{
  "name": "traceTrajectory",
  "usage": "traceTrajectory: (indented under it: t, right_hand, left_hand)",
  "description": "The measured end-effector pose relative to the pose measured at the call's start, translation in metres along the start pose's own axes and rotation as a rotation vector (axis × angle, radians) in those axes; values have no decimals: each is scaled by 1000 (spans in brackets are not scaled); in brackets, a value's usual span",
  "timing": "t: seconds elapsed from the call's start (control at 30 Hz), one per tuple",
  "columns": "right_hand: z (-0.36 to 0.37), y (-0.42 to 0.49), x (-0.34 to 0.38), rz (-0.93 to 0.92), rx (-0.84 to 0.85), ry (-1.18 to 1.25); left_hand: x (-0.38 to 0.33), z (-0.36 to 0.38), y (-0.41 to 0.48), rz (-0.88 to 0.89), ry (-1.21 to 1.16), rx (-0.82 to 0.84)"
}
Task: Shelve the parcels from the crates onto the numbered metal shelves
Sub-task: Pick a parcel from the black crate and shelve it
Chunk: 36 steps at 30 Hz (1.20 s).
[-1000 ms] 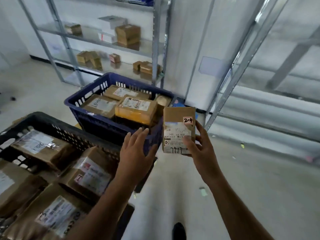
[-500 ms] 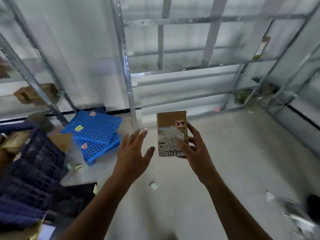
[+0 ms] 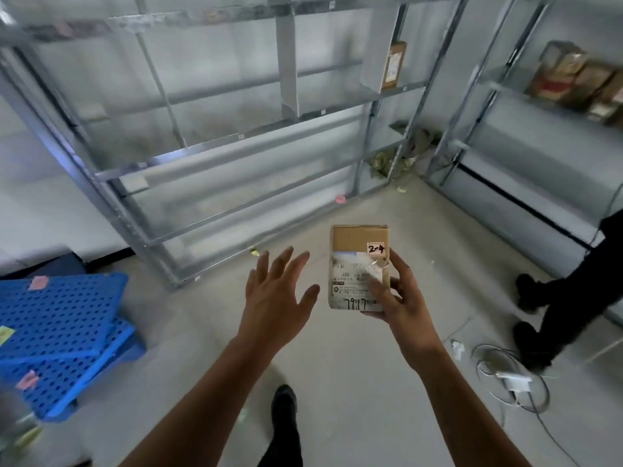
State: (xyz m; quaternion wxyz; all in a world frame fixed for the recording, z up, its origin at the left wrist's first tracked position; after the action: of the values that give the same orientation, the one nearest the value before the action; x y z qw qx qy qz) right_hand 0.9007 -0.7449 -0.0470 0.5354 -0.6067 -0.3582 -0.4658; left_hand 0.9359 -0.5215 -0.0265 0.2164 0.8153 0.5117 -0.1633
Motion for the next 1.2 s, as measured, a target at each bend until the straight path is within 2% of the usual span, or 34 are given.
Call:
traceTrajectory:
  t: [0.27,0.6,0.97,1.2]
  right_hand:
    - [-60,125,43,29,-175,3]
    - [-148,279,84,4,-308,103]
    - [-301,493,170,-24,-270,121]
    - [-349,626,217,-4,-221,96]
  left_hand:
    - [10,36,183,163,1,93]
    - [-24,114,399,291,-18,192]
    - [-85,181,645,253,42,182]
    - [-94,214,780,226,38,151]
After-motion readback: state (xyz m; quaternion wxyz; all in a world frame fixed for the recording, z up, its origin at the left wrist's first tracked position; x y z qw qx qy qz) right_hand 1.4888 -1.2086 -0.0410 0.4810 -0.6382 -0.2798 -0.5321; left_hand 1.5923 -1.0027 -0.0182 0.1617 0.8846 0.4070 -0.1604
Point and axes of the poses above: each hand's wrist, its own y-axis towards the middle knuckle, its own z-axis out of the palm, x = y × z, the point moved 7 cm from there along y, towards the middle knuckle, and after that the axes turned 14 degrees about z, right-handed, at the moved point
